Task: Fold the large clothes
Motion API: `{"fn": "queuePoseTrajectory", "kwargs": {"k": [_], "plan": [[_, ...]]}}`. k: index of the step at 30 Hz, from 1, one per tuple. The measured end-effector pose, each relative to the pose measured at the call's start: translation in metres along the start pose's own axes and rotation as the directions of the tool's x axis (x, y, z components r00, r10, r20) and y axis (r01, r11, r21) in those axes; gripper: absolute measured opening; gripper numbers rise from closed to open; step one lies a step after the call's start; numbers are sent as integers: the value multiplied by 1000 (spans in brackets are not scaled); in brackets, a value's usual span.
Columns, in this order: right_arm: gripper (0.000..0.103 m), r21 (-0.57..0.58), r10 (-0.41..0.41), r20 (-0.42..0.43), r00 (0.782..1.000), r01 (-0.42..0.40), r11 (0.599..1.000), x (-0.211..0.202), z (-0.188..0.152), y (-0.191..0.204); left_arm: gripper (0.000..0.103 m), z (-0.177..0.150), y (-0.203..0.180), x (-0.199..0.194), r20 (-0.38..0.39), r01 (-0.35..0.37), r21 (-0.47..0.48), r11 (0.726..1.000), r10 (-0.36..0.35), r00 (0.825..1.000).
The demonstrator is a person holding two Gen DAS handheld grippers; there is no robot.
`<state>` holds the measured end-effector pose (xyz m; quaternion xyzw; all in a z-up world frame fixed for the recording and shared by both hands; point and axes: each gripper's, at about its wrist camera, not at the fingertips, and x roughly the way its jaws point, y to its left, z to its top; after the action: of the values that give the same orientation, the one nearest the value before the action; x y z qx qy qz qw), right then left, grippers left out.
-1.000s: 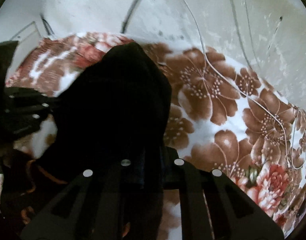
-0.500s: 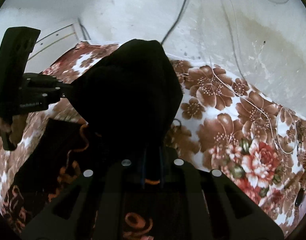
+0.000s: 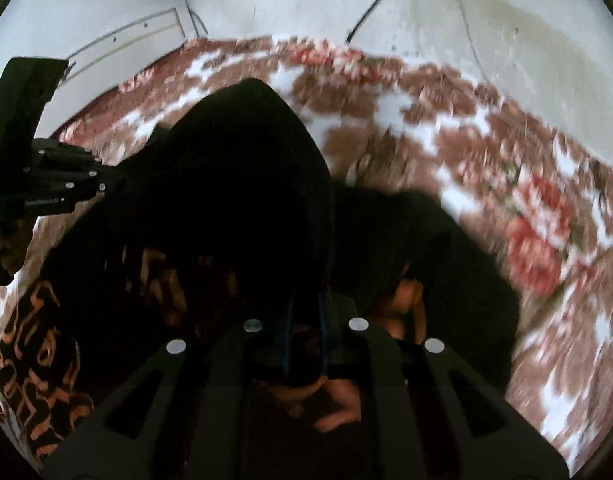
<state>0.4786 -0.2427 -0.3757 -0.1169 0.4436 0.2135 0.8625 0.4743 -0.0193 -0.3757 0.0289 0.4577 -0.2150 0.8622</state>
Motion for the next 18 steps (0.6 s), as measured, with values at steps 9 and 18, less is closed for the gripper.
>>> {"fn": "queuePoseTrajectory", "kwargs": {"k": [9, 18], "plan": [[57, 169, 75, -126, 989, -53, 984, -1, -69, 4, 23, -62, -1, 0, -75, -36, -62, 997, 31, 997], [82, 404, 228, -67, 971, -183, 896, -46, -56, -41, 55, -53, 15, -45, -80, 37, -127, 991, -48, 996]]}}
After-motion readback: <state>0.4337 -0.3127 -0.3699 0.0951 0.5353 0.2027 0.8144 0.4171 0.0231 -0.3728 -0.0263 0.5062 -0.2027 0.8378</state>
